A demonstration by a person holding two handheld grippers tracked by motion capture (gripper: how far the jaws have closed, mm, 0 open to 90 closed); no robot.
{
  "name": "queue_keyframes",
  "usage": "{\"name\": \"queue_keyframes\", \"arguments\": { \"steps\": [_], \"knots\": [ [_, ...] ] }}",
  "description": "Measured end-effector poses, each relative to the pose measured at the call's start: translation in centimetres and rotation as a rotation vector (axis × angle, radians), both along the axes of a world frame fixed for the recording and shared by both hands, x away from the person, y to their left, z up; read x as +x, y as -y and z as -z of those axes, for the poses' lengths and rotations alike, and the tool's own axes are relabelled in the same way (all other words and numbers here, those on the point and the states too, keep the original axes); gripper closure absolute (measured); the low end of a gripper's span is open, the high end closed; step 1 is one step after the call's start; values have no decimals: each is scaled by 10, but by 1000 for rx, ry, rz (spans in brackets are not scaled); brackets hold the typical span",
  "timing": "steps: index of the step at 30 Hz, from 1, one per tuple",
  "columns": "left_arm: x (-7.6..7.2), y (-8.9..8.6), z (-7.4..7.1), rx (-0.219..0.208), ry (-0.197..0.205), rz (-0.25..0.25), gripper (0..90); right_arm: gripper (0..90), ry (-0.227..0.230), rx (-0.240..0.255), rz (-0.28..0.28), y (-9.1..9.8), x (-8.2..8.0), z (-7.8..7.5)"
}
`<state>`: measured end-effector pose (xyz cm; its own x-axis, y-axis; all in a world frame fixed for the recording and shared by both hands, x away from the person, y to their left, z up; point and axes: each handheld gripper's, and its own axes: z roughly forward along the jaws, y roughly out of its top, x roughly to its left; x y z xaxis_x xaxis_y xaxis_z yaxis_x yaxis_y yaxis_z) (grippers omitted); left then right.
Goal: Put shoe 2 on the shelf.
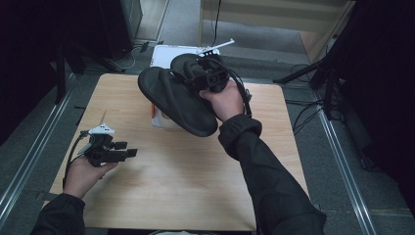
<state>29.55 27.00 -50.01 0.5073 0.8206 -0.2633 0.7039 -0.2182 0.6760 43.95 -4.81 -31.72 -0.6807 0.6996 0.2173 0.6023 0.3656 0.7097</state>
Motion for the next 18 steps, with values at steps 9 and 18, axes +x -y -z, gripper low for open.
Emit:
{"name": "queue_keyframes", "arguments": {
  "steps": [9,18],
  "knots": [
    [2,2,1,-6,-7,13,418,771,-3,37,196,-19,31,17],
    [1,5,-1,-13,9,26,419,768,-15,47,395,-44,58,20]
  ]
}}
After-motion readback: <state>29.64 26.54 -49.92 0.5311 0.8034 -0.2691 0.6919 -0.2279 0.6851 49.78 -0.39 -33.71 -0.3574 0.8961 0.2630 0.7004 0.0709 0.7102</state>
